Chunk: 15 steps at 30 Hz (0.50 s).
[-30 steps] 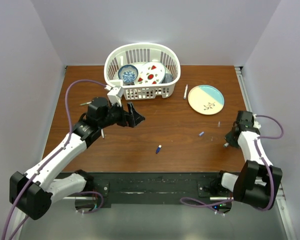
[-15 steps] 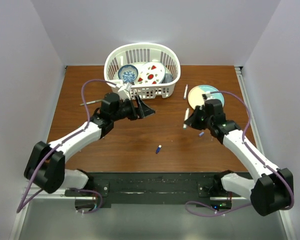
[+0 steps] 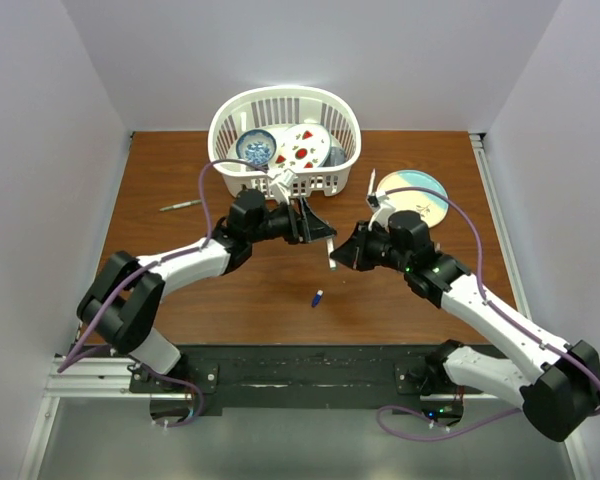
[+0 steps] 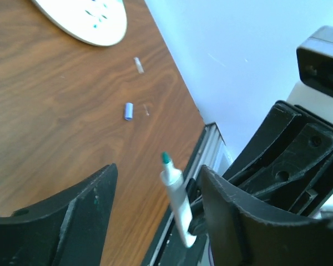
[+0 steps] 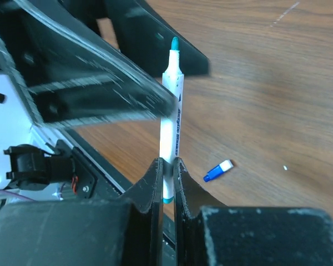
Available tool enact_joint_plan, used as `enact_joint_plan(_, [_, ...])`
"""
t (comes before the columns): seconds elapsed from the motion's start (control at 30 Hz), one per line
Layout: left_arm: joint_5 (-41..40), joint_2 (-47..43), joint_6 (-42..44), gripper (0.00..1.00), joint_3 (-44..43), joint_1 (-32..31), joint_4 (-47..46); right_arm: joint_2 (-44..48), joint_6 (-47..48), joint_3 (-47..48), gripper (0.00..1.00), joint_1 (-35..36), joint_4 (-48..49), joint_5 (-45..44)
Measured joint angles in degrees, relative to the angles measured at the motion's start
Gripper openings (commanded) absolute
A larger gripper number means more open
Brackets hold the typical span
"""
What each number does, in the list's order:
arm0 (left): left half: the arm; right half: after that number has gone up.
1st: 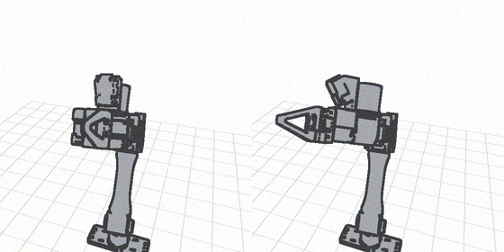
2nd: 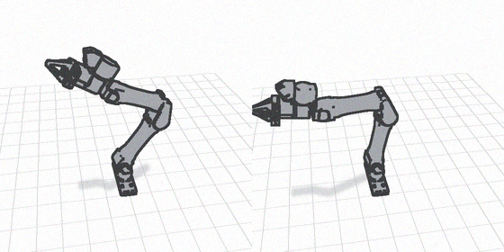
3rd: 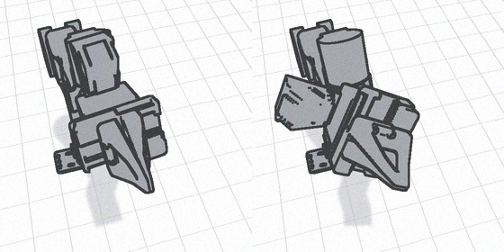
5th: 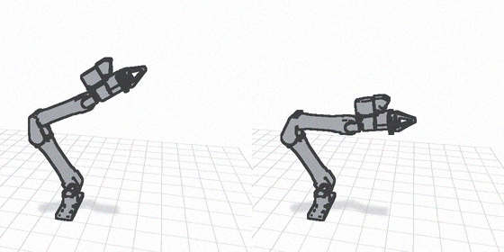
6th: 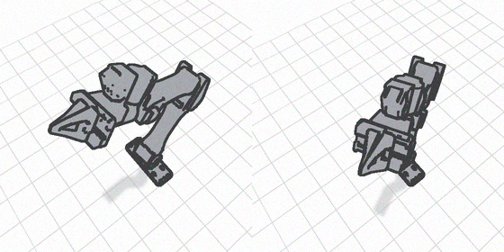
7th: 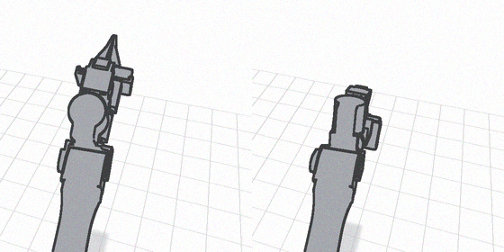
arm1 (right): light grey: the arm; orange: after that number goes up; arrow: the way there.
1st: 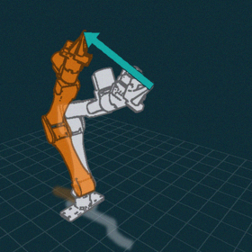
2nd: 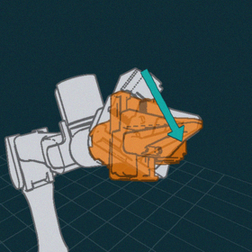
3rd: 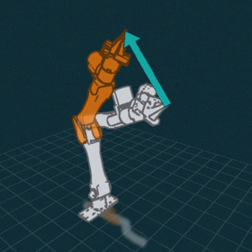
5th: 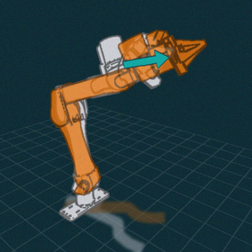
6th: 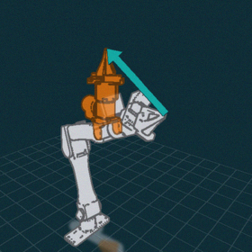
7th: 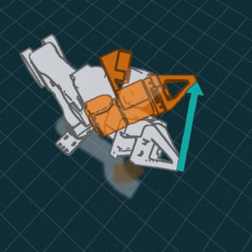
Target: Insert the pens into the pen caps
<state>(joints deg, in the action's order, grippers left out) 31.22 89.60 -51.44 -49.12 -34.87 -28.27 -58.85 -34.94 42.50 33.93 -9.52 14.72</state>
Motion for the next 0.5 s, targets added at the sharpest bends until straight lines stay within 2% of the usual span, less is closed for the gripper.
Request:
enact_joint_plan(0.03, [0.17, 0.48, -0.07, 0.49, -0.07, -0.55, -0.79, 0.02, -0.04, 0.0, 0.0, 0.24, 0.2, 0.04])
enact_joint_plan(0.07, [0.35, 0.81, -0.24, 0.37, -0.07, -0.83, -1.16, 0.02, -0.2, 0.0, 0.0, 0.42, 0.39, 0.09])
enact_joint_plan(0.13, [0.85, 1.53, -0.37, 0.24, -0.07, -0.98, -2.01, 0.17, -0.63, -0.02, 0.0, 0.72, 0.72, 0.31])
enact_joint_plan(0.17, [1.11, 1.73, -0.46, 0.1, -0.07, -0.98, -2.27, 0.33, -0.7, -0.07, 0.0, 0.79, 0.9, 0.39])
enact_joint_plan(0.2, [1.38, 1.79, -0.55, 0.03, -0.07, -0.98, -2.58, 0.52, -1.05, -0.13, 0.04, 0.85, 1.07, 0.57])
enact_joint_plan(0.23, [1.6, 1.79, -0.9, 0.0, -0.07, -0.98, -2.89, 0.7, -1.11, -0.15, 0.08, 0.9, 1.18, 0.87])
enact_joint_plan(0.33, [2.69, 1.79, -1.46, 0.0, -0.07, -0.9, -5.07, 1.05, -1.6, -0.35, 0.25, 0.94, 1.68, 1.79])
enact_joint_plan(0.43, [3.04, 1.79, -1.36, 0.0, -0.09, -0.9, -5.49, 1.31, -1.95, -1.2, 0.32, 0.94, 1.77, 2.36])
enact_joint_plan(0.5, [1.11, 1.79, 0.2, 0.03, -0.55, -0.9, -2.32, 2.12, -2.1, -2.34, 0.35, 0.94, 1.49, 2.29])
